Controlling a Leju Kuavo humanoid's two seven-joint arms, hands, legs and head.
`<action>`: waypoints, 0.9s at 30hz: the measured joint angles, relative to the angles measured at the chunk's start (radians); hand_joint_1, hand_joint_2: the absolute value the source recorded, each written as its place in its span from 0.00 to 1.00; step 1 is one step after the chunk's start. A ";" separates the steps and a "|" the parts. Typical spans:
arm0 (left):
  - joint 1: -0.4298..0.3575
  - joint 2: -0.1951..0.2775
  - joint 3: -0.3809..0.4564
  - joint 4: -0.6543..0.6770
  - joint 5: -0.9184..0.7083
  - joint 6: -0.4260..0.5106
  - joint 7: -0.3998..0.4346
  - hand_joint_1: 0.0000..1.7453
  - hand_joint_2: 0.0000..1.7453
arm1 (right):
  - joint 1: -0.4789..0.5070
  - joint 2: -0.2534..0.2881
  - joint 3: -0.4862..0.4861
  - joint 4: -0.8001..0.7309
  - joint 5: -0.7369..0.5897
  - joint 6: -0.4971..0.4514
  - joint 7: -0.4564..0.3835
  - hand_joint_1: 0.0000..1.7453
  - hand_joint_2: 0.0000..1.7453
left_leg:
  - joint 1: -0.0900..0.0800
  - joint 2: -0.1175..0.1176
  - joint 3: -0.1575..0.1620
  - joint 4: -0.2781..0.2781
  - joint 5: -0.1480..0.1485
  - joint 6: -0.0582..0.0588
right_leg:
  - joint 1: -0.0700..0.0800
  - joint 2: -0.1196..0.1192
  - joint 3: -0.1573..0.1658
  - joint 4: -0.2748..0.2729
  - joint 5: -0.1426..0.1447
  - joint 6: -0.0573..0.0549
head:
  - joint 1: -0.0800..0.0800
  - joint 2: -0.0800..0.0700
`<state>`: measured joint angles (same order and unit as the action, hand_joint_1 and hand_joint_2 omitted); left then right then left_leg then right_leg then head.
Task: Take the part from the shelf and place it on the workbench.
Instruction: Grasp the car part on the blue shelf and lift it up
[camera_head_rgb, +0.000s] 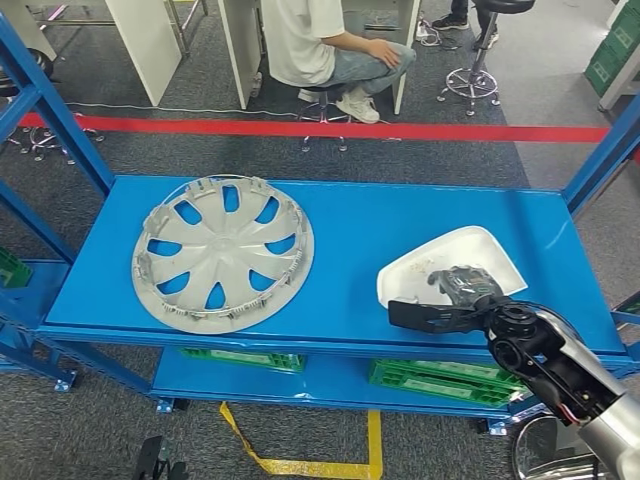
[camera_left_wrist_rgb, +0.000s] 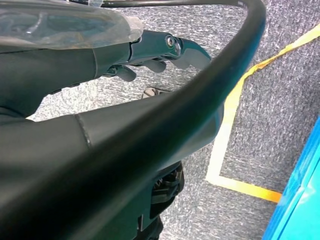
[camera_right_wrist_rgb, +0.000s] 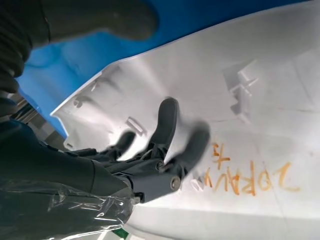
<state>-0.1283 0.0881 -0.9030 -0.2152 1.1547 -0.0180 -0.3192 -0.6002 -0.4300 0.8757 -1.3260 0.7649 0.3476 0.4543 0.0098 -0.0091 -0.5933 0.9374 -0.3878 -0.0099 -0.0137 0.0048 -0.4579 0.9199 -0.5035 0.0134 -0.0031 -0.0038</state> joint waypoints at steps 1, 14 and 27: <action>0.000 0.000 0.000 0.000 0.002 0.000 -0.001 0.00 0.00 | -0.003 0.002 0.001 0.000 0.000 0.000 0.000 0.00 1.00 | 0.000 0.000 0.000 0.000 0.000 0.000 | 0.000 0.000 0.000 0.000 0.000 0.000 | 0.000 0.000; 0.003 0.000 0.000 0.000 0.008 -0.003 -0.014 0.00 0.00 | -0.020 0.014 0.016 0.004 -0.009 -0.005 0.004 0.00 1.00 | 0.000 0.000 0.000 0.000 0.000 0.000 | 0.000 0.000 0.000 0.000 0.000 0.000 | 0.001 0.000; 0.005 0.000 0.000 0.000 0.011 -0.005 -0.016 0.00 0.00 | -0.025 0.019 0.023 0.008 -0.012 -0.004 0.002 0.00 1.00 | 0.000 0.000 0.000 0.000 0.000 0.000 | 0.000 0.000 0.000 0.000 0.000 0.000 | 0.000 0.000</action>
<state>-0.1232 0.0881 -0.9030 -0.2152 1.1657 -0.0229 -0.3350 -0.6248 -0.4108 0.8988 -1.3178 0.7527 0.3432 0.4564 0.0098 -0.0093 -0.5935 0.9374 -0.3878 -0.0099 -0.0137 0.0046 -0.4576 0.9199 -0.5035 0.0134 -0.0027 -0.0038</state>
